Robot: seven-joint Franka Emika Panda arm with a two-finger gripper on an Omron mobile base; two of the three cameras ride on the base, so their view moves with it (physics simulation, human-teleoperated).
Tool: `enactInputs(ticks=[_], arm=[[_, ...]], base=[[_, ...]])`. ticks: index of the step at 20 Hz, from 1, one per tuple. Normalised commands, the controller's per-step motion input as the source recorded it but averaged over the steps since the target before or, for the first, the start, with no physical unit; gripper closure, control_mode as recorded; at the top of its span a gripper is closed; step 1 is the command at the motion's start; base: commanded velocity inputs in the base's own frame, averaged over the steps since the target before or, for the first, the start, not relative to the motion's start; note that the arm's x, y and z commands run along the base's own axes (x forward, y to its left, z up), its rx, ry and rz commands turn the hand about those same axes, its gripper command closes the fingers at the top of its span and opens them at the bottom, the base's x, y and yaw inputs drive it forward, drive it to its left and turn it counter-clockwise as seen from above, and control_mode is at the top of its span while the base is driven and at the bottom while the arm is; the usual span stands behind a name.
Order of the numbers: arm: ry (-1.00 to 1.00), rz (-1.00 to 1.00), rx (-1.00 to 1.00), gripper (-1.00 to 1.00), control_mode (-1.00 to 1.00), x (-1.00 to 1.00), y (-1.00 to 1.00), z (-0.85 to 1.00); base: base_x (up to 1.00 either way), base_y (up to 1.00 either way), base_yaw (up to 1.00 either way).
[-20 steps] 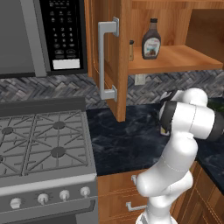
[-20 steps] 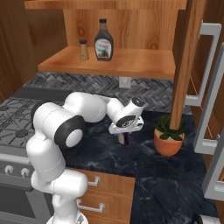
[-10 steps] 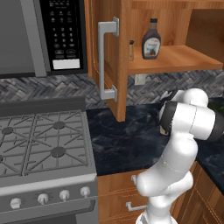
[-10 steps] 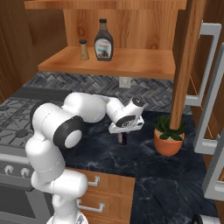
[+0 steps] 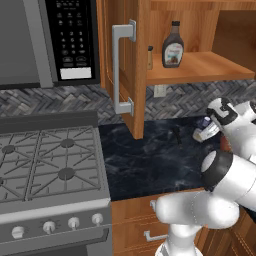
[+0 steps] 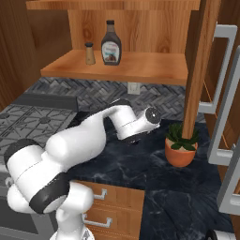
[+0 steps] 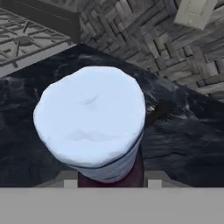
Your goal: There are various items on the counter. Only move the condiments/shakers into the cabinet.
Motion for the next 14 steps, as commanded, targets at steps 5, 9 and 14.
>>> enactInputs(ticks=[5,9,14], arm=[[-0.37,-0.01,-0.02,1.0,-1.0,-0.85,-0.18,1.0],[-0.24,-0.03,-0.02,1.0,-1.0,-0.8,-0.19,1.0],[-0.12,-0.08,-0.03,1.0,-1.0,-0.63,-0.09,1.0]], base=[[0.0,0.0,0.0],[0.0,0.0,0.0],[0.0,0.0,0.0]])
